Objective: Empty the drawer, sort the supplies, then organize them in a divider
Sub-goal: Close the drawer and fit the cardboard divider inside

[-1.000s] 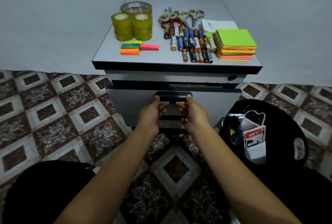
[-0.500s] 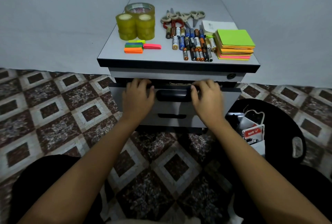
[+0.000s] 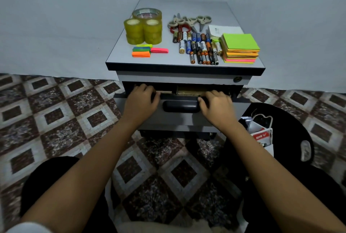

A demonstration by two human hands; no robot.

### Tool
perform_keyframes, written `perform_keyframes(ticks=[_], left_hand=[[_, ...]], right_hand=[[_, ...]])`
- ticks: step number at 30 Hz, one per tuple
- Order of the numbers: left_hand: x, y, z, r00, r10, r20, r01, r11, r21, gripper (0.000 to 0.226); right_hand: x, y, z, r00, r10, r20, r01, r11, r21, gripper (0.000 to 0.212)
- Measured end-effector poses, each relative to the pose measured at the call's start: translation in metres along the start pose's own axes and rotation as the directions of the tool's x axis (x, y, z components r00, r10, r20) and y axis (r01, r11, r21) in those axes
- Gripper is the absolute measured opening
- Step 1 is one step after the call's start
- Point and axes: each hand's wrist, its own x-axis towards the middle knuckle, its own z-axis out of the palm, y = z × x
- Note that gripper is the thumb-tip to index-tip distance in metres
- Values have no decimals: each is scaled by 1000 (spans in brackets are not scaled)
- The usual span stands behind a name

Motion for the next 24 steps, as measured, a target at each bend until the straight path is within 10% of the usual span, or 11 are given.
perform_keyframes(ticks=[16,24], left_hand=[[-97,20,-42,999,3,39,1,995,-99,60],[-118,27,-67,928,-36,371,85,990,-116,59]], right_hand=[[-99,-22,-48,978,61,202,-87,989,121,51],[-123,-28,-69,882,68,467,-135,985,110,53]])
